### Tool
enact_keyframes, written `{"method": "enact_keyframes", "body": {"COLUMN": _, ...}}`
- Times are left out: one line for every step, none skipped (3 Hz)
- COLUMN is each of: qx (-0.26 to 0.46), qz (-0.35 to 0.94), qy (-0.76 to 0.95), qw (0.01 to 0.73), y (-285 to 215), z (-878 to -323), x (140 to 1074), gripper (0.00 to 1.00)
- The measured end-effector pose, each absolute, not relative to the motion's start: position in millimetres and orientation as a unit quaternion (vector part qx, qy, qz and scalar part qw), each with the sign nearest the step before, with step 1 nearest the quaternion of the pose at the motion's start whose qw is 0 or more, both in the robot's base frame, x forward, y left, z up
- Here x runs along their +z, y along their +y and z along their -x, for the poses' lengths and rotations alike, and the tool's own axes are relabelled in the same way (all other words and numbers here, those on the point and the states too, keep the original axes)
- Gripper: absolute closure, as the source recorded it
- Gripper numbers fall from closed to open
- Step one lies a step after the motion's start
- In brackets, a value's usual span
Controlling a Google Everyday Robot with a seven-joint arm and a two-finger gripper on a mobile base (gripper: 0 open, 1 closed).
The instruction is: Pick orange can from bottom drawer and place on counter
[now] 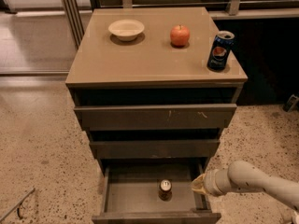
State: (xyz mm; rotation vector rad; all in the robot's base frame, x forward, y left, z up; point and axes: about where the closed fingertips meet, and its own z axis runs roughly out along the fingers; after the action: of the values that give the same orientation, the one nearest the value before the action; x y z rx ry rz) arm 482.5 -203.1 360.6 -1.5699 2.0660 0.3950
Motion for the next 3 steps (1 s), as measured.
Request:
{"method": "enact_keyframes", "body": {"qx": 0.171, "qz": 0.587, "qy": 0.737, "qw": 0.289, "y": -188, "z": -491, "x": 307, "gripper": 1.00}}
{"method": "enact_keyframes", "body": {"qx": 0.171, "qz": 0.587, "qy": 0.736, "qw": 0.289, "y": -188, "z": -491, "x": 306, "gripper": 1.00}}
{"method": "enact_keyframes", "body": {"qx": 0.170, "qz": 0.594, "qy": 0.723, "qw": 0.309, "y": -186, "z": -498, "x": 290, "gripper": 0.81}}
